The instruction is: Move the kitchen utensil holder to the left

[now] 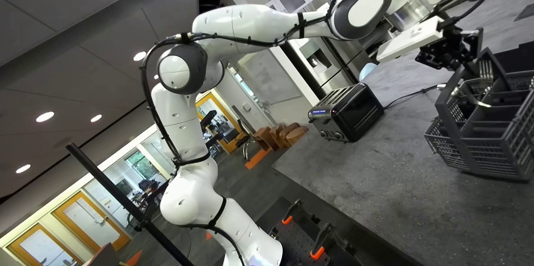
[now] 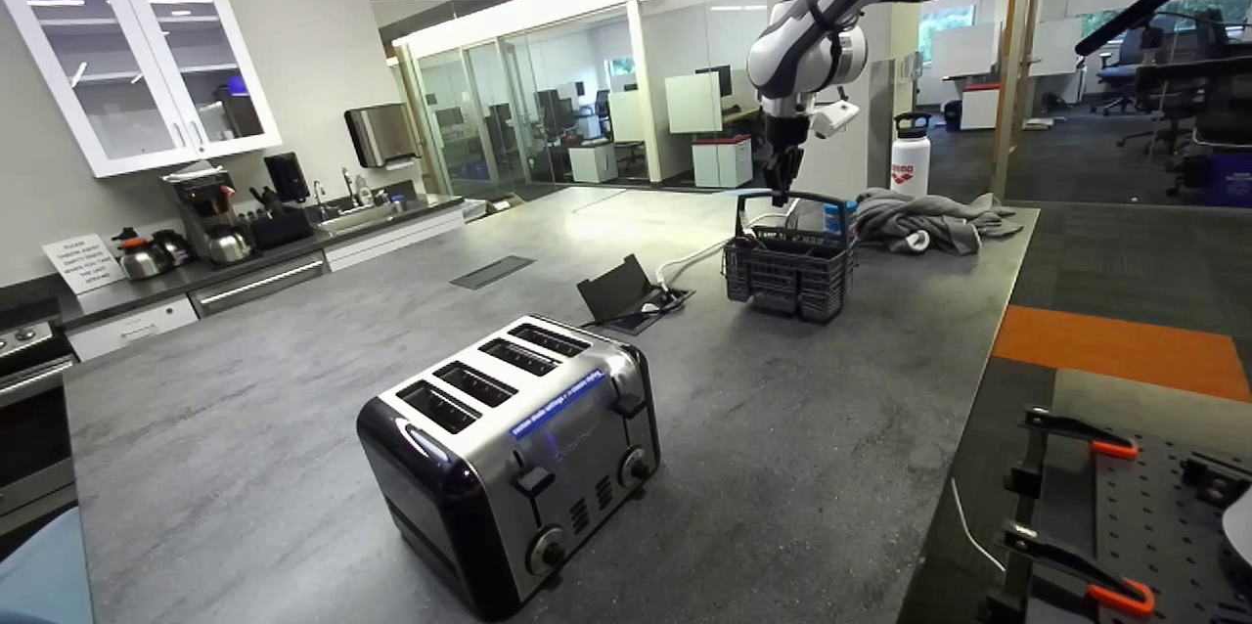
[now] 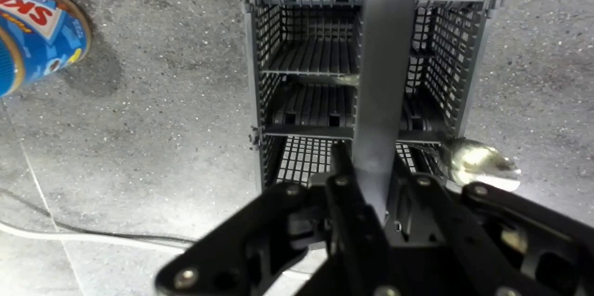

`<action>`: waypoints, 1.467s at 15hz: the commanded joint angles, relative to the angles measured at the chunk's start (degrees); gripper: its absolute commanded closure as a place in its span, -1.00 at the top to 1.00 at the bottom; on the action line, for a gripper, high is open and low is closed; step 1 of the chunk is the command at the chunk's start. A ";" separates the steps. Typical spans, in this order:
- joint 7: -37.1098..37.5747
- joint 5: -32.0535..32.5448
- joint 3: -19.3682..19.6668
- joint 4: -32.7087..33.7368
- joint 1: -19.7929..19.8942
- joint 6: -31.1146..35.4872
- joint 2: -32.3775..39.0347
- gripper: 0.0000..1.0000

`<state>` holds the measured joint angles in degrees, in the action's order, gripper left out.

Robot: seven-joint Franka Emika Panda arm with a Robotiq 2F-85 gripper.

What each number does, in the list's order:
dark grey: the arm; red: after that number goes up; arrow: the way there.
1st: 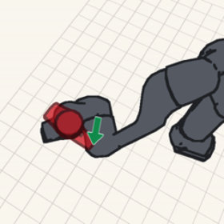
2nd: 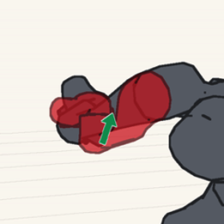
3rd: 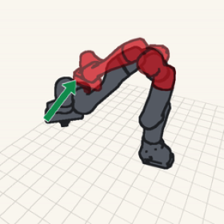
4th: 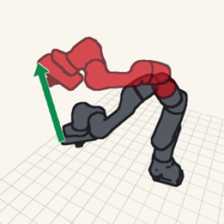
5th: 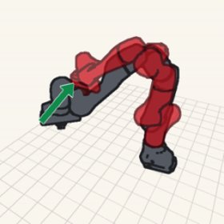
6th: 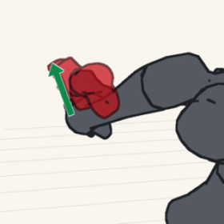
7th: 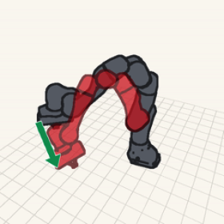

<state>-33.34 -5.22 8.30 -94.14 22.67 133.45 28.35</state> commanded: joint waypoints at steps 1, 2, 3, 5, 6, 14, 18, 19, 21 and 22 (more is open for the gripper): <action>6.71 1.24 -0.37 -7.89 -2.95 0.49 -7.74 -0.90; 8.35 1.31 -0.47 -8.92 -3.77 0.30 -8.65 -0.90; 10.19 1.64 -0.47 -10.29 -4.98 0.31 -9.87 -0.90; 14.31 2.37 -0.38 -12.50 -7.33 0.66 -11.68 -0.90; 17.31 3.22 -0.16 -13.86 -8.86 1.33 -12.67 -0.90; 38.06 11.36 0.52 -22.68 -16.75 7.88 -17.01 -0.90; 44.72 16.57 1.33 -24.28 -18.26 7.80 -16.70 -0.90; 45.73 17.42 1.46 -24.58 -18.43 7.59 -16.65 -0.90; 47.00 18.50 1.47 -25.18 -18.47 7.30 -16.64 -0.90; 47.34 18.70 1.45 -25.48 -18.42 7.27 -16.66 -0.90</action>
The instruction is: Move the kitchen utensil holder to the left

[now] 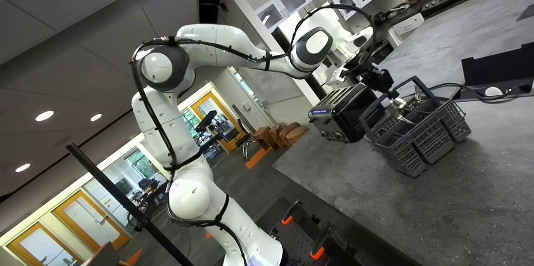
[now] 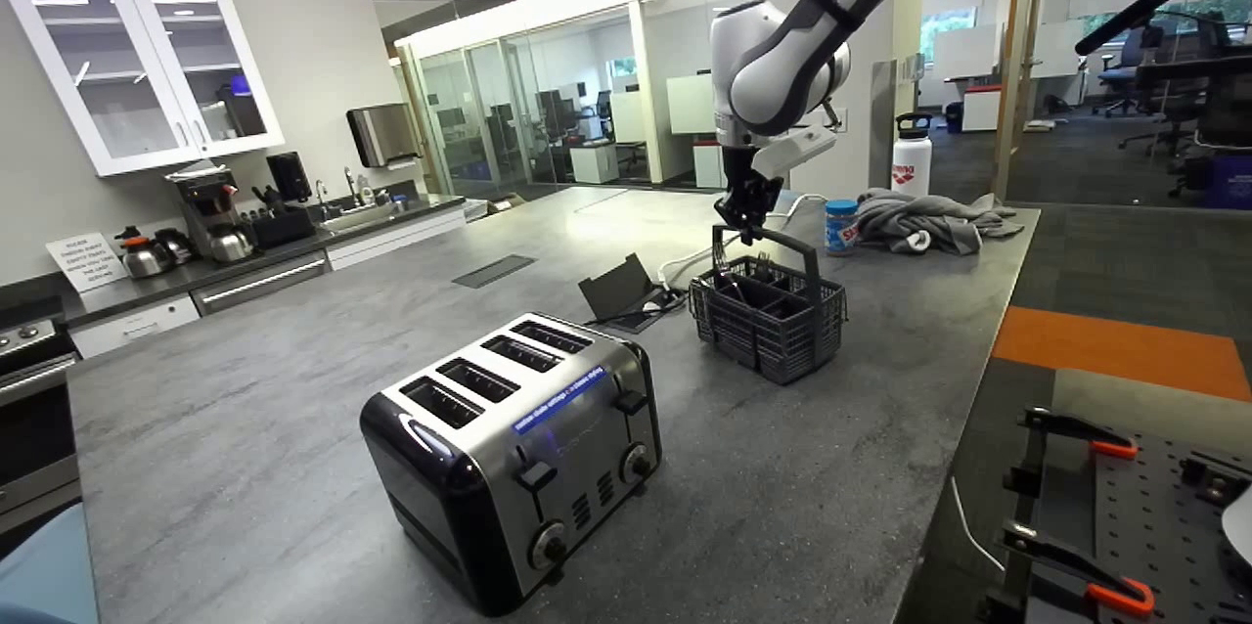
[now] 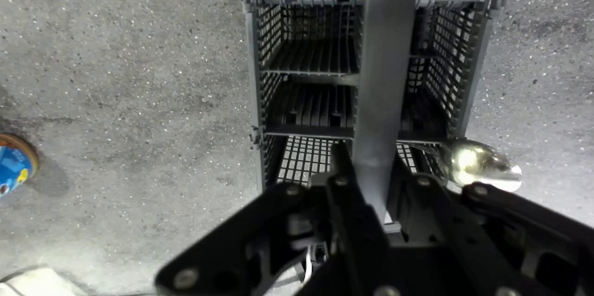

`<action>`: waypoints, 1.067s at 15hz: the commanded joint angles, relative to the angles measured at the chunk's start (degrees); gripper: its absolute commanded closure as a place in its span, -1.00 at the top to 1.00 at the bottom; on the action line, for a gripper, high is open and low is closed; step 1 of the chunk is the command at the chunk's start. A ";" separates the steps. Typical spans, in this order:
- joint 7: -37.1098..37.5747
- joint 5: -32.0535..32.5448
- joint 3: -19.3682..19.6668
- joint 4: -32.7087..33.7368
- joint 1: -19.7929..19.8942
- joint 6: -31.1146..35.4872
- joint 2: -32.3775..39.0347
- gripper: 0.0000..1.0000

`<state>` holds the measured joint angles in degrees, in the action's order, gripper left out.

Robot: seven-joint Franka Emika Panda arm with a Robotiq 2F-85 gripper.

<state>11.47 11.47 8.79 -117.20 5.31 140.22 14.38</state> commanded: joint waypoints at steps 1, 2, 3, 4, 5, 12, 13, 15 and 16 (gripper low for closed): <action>2.57 2.14 0.90 -2.69 -1.00 0.41 -2.72 -0.90; 2.60 2.23 0.89 -2.95 -0.97 0.41 -2.74 -0.90; 2.51 2.14 0.87 -3.14 -0.90 0.44 -2.72 -0.90; 2.49 2.25 0.92 -3.26 -0.88 0.40 -2.74 -0.90; 2.25 2.26 0.94 -3.37 -0.83 0.32 -2.90 -0.11; -5.52 -0.48 -0.22 -5.69 0.69 -2.50 -10.97 0.79; -8.08 -1.20 -0.38 -6.26 0.95 -3.53 -12.81 0.95; -10.28 -1.17 -0.26 -6.27 0.98 -8.62 -15.85 1.00; -11.45 -1.28 -0.27 -6.40 1.06 -10.24 -17.17 1.00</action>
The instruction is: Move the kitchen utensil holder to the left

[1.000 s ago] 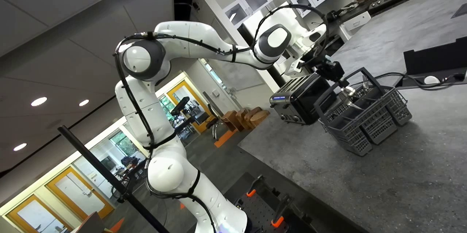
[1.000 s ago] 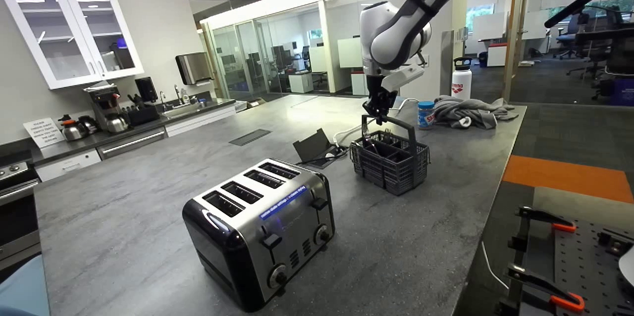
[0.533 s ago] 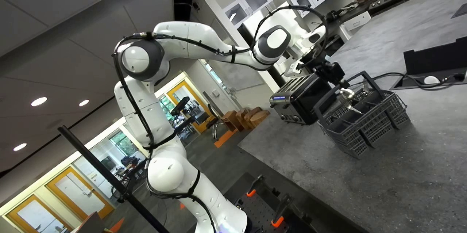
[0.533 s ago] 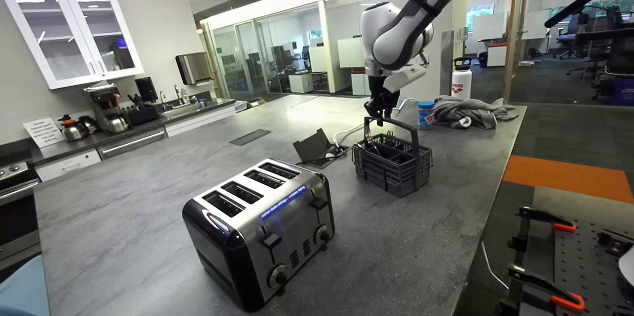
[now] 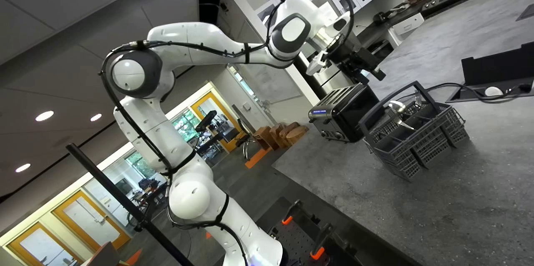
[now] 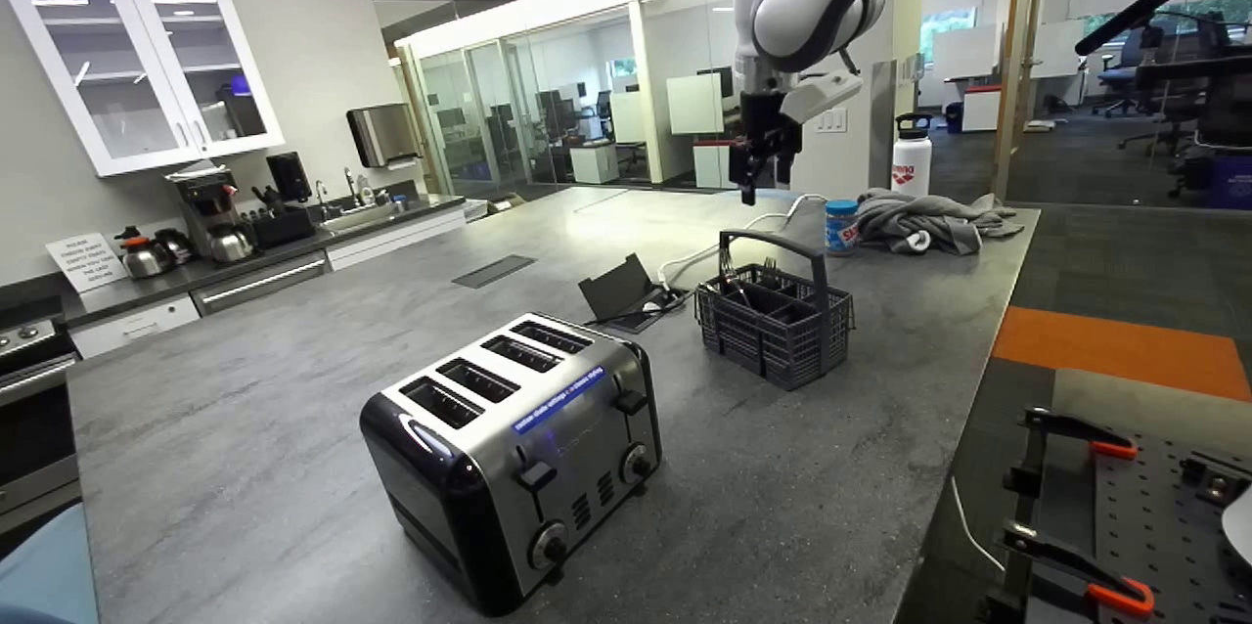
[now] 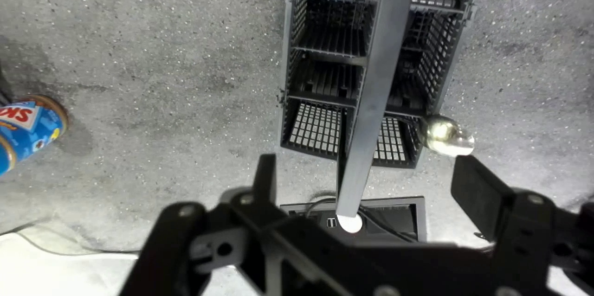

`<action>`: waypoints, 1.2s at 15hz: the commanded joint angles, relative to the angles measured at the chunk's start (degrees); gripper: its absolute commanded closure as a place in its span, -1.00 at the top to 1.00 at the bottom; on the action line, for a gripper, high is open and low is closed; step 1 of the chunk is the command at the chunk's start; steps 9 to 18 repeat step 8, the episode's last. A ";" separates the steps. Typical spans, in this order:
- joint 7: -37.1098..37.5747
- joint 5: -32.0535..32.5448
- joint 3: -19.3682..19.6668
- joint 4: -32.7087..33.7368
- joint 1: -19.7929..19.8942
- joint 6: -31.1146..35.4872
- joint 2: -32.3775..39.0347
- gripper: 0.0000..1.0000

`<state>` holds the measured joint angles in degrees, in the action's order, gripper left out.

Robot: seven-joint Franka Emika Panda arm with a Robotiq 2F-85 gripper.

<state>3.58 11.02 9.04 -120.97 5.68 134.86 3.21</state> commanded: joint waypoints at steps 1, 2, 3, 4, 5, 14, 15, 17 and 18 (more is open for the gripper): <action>-4.02 -0.74 -0.54 -2.65 0.73 -6.33 -7.18 1.00; -4.65 -0.78 -0.57 -2.65 0.76 -7.84 -8.21 1.00; -4.94 -0.62 -0.62 -2.68 0.74 -9.01 -9.06 1.00; -5.36 -0.54 -0.64 -2.78 0.72 -9.91 -9.76 1.00; -5.34 -0.37 -0.69 -2.97 0.71 -10.59 -10.39 1.00; -6.55 -0.77 -0.63 -3.73 0.68 -11.21 -11.55 1.00; -6.55 -0.77 -0.63 -3.73 0.68 -11.21 -11.55 1.00; -6.55 -0.77 -0.63 -3.73 0.68 -11.21 -11.55 1.00; -6.55 -0.77 -0.63 -3.73 0.68 -11.21 -11.55 1.00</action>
